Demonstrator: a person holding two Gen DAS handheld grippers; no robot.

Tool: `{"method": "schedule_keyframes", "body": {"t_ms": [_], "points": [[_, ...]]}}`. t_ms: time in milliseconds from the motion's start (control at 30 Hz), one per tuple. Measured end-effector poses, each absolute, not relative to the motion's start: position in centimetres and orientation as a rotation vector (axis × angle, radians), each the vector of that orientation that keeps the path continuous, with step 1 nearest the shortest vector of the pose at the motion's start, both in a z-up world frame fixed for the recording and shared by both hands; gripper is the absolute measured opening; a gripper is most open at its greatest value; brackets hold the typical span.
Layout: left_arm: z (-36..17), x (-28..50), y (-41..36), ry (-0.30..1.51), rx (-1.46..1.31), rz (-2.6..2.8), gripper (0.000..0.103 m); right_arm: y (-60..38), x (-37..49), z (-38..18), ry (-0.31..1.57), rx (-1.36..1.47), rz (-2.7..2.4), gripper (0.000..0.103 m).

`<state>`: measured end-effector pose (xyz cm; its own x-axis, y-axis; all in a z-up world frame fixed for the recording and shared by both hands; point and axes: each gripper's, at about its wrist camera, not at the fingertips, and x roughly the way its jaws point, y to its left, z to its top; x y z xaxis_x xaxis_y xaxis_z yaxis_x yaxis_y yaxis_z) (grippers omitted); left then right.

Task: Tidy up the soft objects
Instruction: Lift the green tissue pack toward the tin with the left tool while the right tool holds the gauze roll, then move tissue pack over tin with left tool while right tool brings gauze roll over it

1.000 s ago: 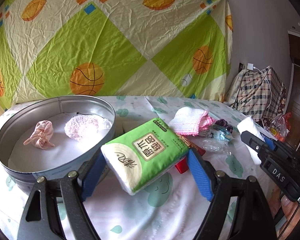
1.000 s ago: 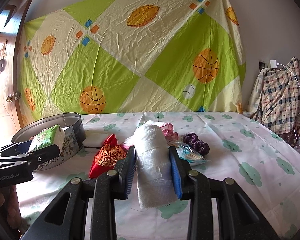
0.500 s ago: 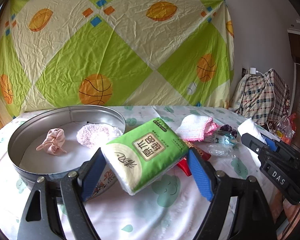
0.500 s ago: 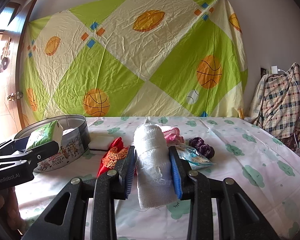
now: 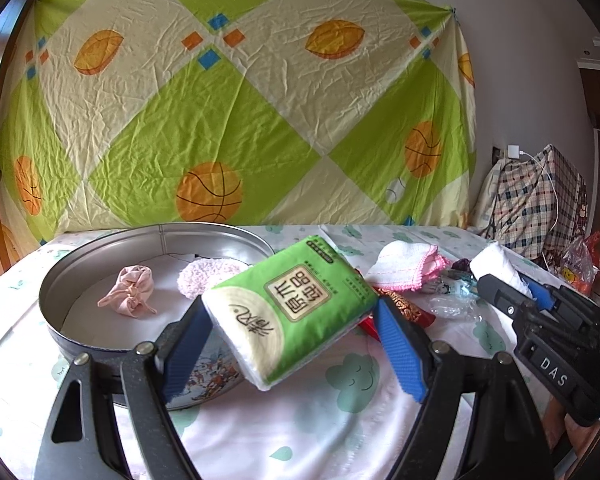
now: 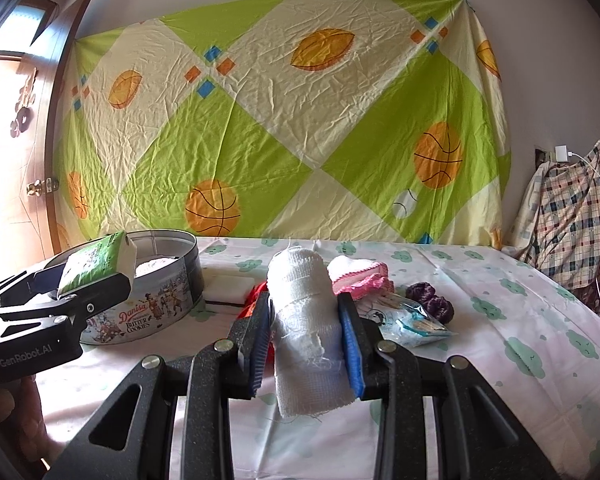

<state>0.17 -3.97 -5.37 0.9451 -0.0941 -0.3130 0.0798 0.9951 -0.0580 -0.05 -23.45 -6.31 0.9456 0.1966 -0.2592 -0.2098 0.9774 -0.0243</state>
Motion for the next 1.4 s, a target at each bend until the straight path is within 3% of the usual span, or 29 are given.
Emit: {"method": "schedule_keyframes", "body": {"t_ms": [1400], "points": [[-5.3, -2.0, -0.1, 0.222, -0.079, 0.013, 0.082, -17.1, -0.9, -6.4, 0.232, -0.127, 0.330, 0.035]]}}
